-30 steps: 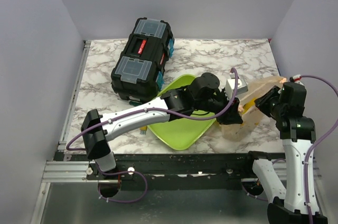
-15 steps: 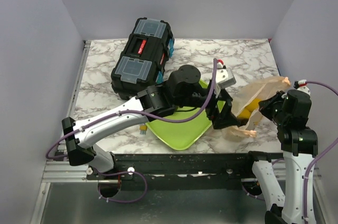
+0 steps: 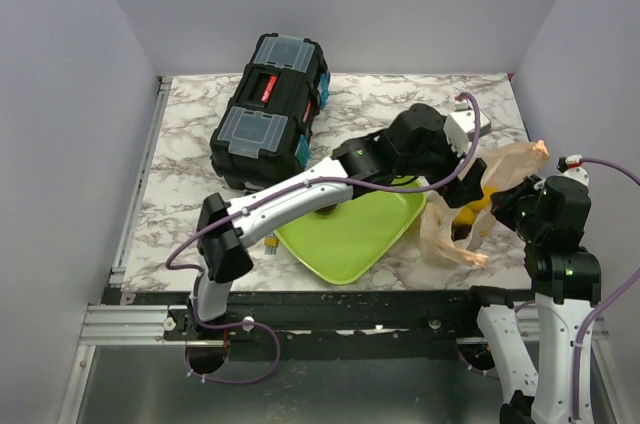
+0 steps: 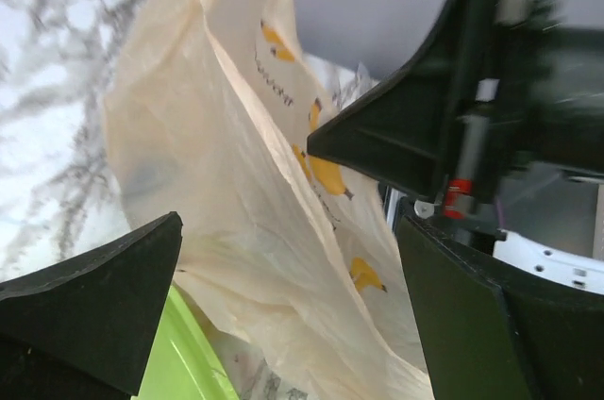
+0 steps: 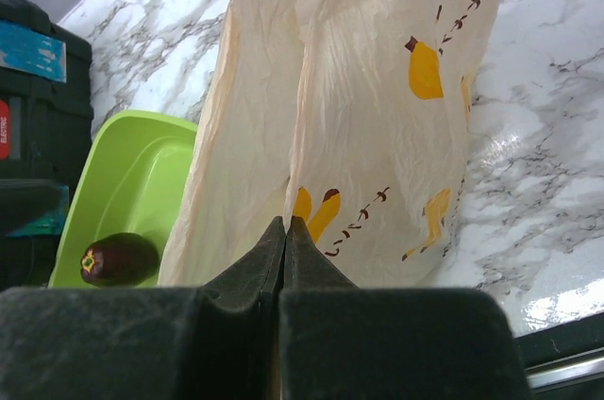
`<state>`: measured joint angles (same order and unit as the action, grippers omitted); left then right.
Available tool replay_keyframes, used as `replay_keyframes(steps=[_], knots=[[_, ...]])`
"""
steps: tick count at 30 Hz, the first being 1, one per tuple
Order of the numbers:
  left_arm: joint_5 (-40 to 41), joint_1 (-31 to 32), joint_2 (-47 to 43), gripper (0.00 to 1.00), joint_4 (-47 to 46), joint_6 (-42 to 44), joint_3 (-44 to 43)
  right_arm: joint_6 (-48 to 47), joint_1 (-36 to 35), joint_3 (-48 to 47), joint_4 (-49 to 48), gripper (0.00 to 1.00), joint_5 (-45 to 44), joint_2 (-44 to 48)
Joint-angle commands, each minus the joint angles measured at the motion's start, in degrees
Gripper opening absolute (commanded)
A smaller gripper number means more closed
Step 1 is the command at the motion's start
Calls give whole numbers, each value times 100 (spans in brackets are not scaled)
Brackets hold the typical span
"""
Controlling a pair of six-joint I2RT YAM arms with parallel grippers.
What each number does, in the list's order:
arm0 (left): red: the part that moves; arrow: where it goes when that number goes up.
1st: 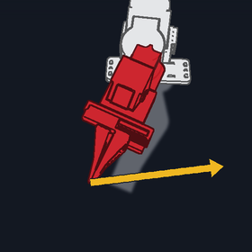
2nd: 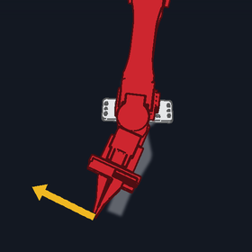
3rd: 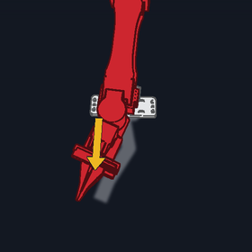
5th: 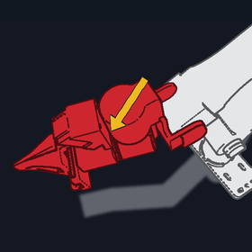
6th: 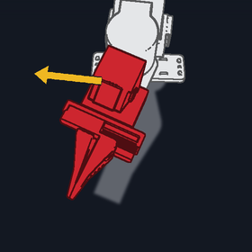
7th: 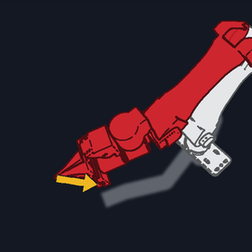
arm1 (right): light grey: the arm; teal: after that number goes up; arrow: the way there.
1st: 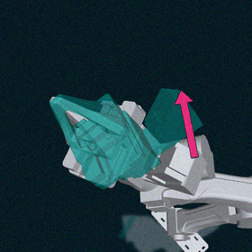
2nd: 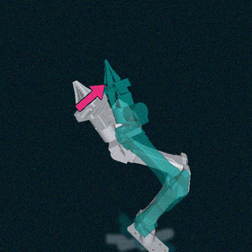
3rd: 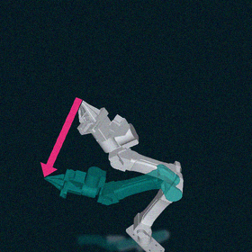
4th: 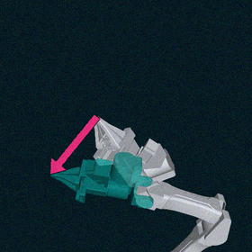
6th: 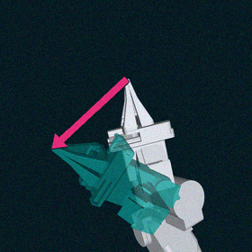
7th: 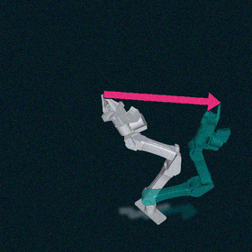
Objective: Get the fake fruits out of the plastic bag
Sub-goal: Adjust the plastic bag at the center of the board.
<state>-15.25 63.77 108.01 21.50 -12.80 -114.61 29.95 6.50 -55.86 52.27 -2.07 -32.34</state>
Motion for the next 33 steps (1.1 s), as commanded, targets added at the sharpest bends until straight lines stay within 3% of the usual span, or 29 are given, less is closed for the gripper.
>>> replay_keyframes(steps=[1,5,9,11,15,18,20,25,29,33], knots=[[-490,-5,505,95,48,-290,-362,-93,1,57,-165,1,59,85],[-479,-24,756,82,-116,-425,-303,-87,-50,63,-164,1,16,132],[-770,-23,964,80,-249,-699,-275,-69,-67,48,-159,1,-39,105],[-688,-31,1065,72,-334,-720,-279,-63,-64,20,-162,1,-44,104],[-501,-189,1242,50,-139,-677,-703,47,-69,-163,65,1,-353,37],[-533,-397,1367,12,-27,-491,-1141,209,-70,-297,376,1,-733,41],[-460,-501,1491,0,136,-447,-1470,237,-70,-390,510,1,-747,95],[-495,-541,1533,0,124,-334,-1642,28,-64,-861,760,1,-1301,-22],[240,-588,1105,0,-8,-215,-1358,-47,-68,-1438,1126,1,-2790,-357],[450,-692,655,0,-421,-196,-1043,-100,-166,-1857,1237,1,-3865,-683]])
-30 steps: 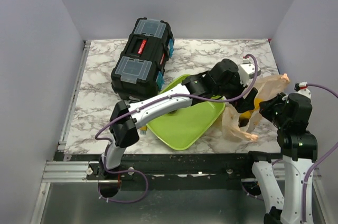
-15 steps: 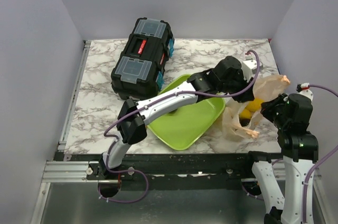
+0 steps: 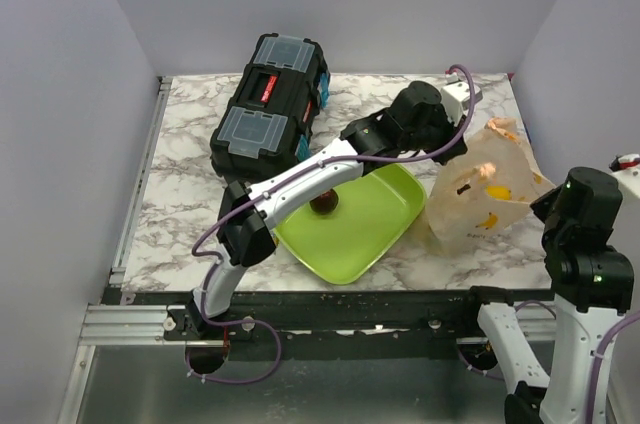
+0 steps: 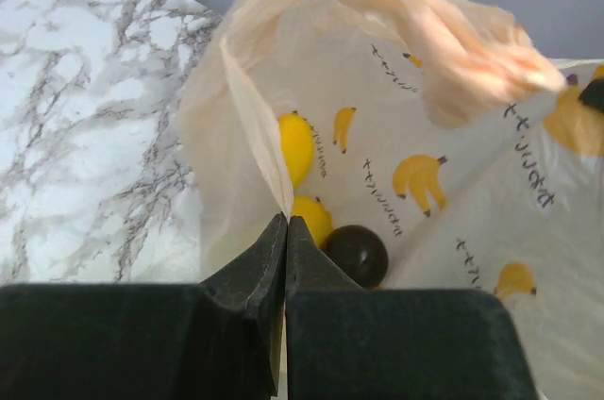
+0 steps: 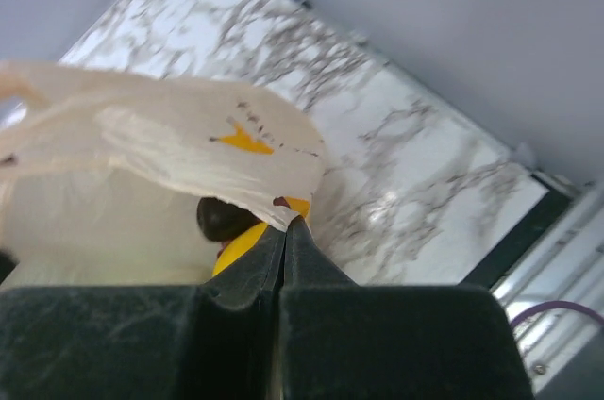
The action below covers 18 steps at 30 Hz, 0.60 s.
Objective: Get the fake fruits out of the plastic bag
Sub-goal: Adjust the plastic bag at the center of the board.
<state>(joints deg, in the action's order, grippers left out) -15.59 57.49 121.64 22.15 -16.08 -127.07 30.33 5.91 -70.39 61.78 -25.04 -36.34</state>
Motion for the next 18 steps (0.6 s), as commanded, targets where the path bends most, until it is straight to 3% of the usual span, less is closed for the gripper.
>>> replay_keyframes(steps=[1,7,9,14,18], knots=[[524,-84,-774,0,-558,128,246,-162,-133,-510,263,1,-1694,-367],[654,-209,-857,0,-618,-10,273,-372,-326,-1571,43,1,-1727,-992],[681,-277,-962,0,-682,-65,550,-455,-370,-1624,-31,1,-1207,-1048],[336,-498,-1257,0,-1311,-322,1864,-522,-366,-503,-471,1,538,-604],[133,-610,-1072,0,-1209,-504,2233,-266,-365,199,-589,1,1531,-496]])
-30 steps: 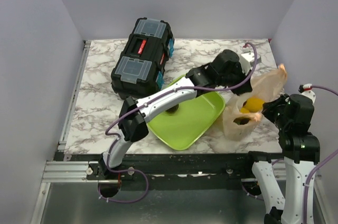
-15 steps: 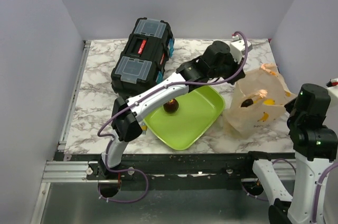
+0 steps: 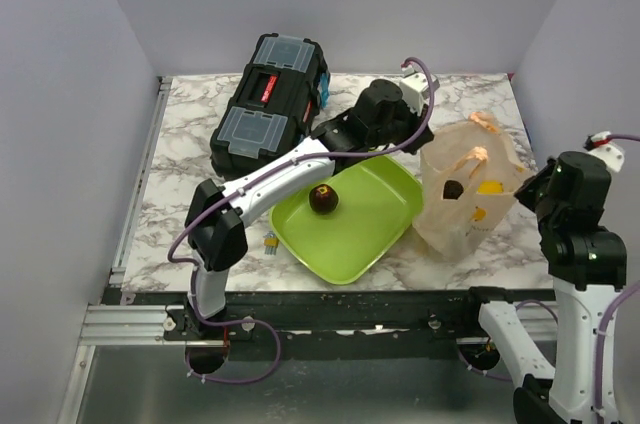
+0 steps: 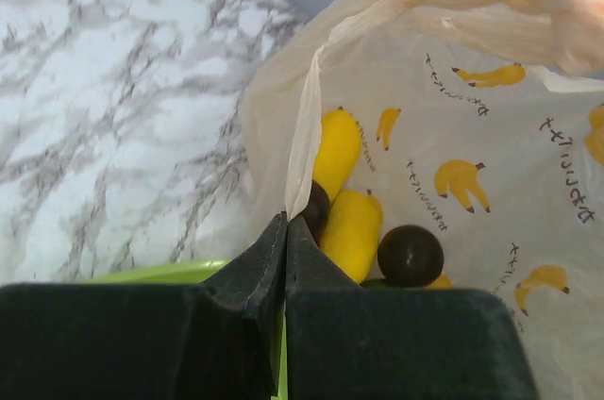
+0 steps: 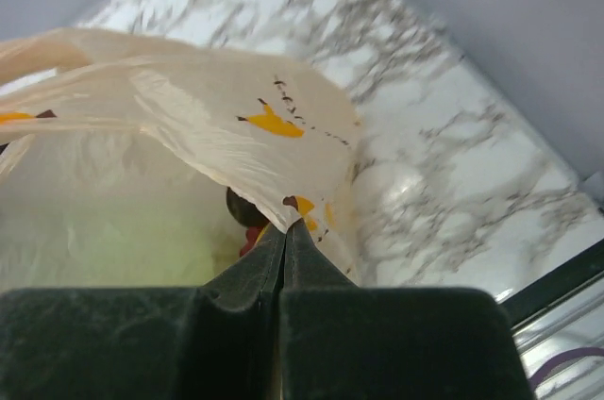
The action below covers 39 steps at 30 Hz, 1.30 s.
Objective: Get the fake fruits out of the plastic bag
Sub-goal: Adjust the plastic bag at the center of the board.
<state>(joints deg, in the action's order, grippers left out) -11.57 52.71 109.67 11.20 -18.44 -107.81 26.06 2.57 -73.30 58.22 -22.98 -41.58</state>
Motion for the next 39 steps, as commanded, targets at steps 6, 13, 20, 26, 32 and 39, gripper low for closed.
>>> replay_keyframes(steps=[6,13,20,26,32,39], knots=[[113,-354,-430,0,-337,-269,1125,49,-30,682,-368,1,1908,7],[-459,-303,-204,0,-263,-742,464,323,-35,-231,49,1,-901,-487],[-600,501,269,0,-839,-1345,64,-107,-38,-660,5,1,-2488,-622],[-461,473,214,0,-764,-1139,222,-442,-37,-738,-385,1,-1141,-535],[-496,-33,-229,3,-549,-923,1110,-689,-33,127,-596,1,2534,-394],[-522,-287,-951,57,340,-683,1415,-506,-37,1260,-533,1,3504,57]])
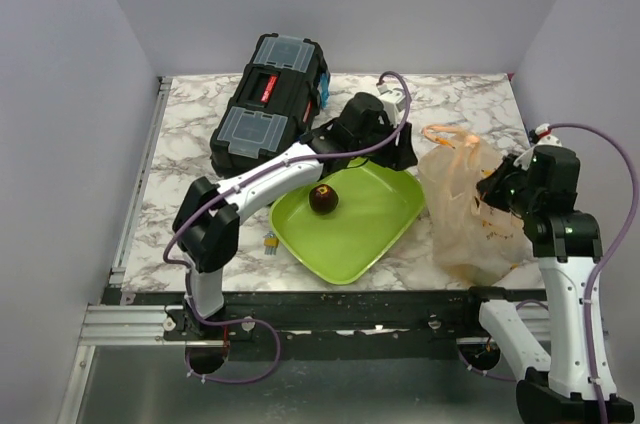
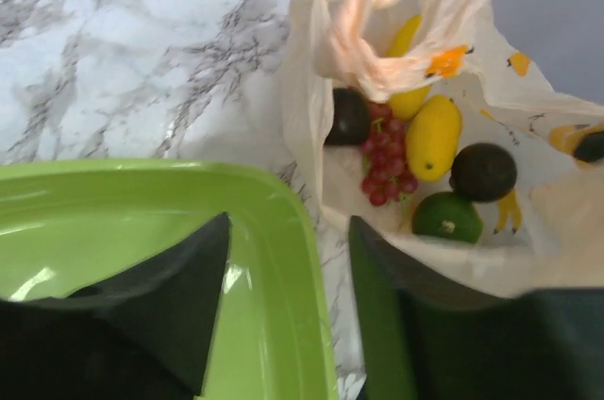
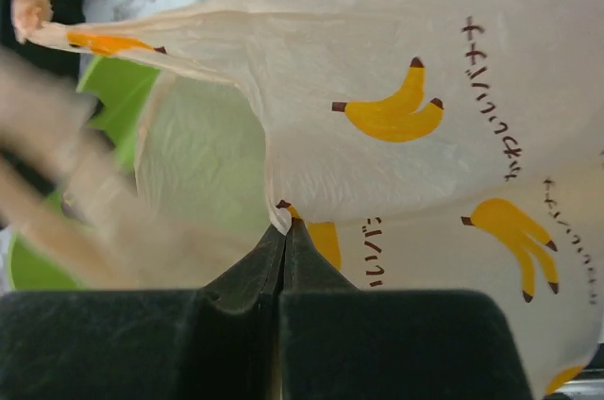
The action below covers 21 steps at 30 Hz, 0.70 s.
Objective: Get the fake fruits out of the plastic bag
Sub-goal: Adjust the plastic bag at the center of the board.
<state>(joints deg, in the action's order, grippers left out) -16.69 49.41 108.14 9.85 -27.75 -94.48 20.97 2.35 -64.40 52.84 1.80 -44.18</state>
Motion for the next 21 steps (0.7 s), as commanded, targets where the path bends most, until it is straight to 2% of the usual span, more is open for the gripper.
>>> replay_keyframes(steps=[1,3,6,11,13,15,18,21], knots=[[-13,35,-948,60,527,267,116,-18,-13,419,23,1,1014,361],[-157,32,-1236,63,526,278,226,-51,-10,492,18,1,1025,413],[-920,34,-1561,65,51,155,445,-26,-9,495,-55,1,1037,411],[-1986,165,-1743,67,-1351,-458,882,71,-11,311,-38,1,775,408],[-2018,326,-1686,86,-1534,-368,846,78,-10,273,-38,1,726,449],[-1902,483,-1531,95,-1477,-165,644,88,-16,238,-17,1,725,453],[-1570,704,-1229,97,-1503,136,362,109,-9,162,3,1,714,499],[-1514,789,-767,94,-1380,211,-139,163,-8,75,8,1,611,567]])
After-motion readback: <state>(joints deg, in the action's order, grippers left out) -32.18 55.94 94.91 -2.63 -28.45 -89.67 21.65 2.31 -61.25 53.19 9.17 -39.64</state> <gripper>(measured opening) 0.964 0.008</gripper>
